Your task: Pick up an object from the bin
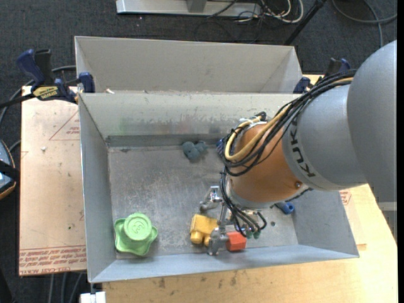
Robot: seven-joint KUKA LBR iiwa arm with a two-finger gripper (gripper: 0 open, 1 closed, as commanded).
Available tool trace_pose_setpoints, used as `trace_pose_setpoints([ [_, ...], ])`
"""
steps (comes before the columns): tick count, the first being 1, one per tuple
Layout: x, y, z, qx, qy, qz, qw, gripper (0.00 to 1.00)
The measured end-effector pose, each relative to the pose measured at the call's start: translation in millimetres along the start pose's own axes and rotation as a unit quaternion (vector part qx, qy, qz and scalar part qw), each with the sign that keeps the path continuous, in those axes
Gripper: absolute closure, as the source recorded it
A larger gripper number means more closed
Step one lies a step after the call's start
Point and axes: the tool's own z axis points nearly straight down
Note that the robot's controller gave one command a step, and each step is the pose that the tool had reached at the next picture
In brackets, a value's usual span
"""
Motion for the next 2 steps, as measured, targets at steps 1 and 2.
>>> trace_pose_setpoints([
  [1, -1.0, 0, -1, 0.0, -0.0019, 0.001, 1.0, 1.0],
  [2, -1.7, 9, -125, 0.0, -0.0013, -0.024, 0.9997, 1.0],
])
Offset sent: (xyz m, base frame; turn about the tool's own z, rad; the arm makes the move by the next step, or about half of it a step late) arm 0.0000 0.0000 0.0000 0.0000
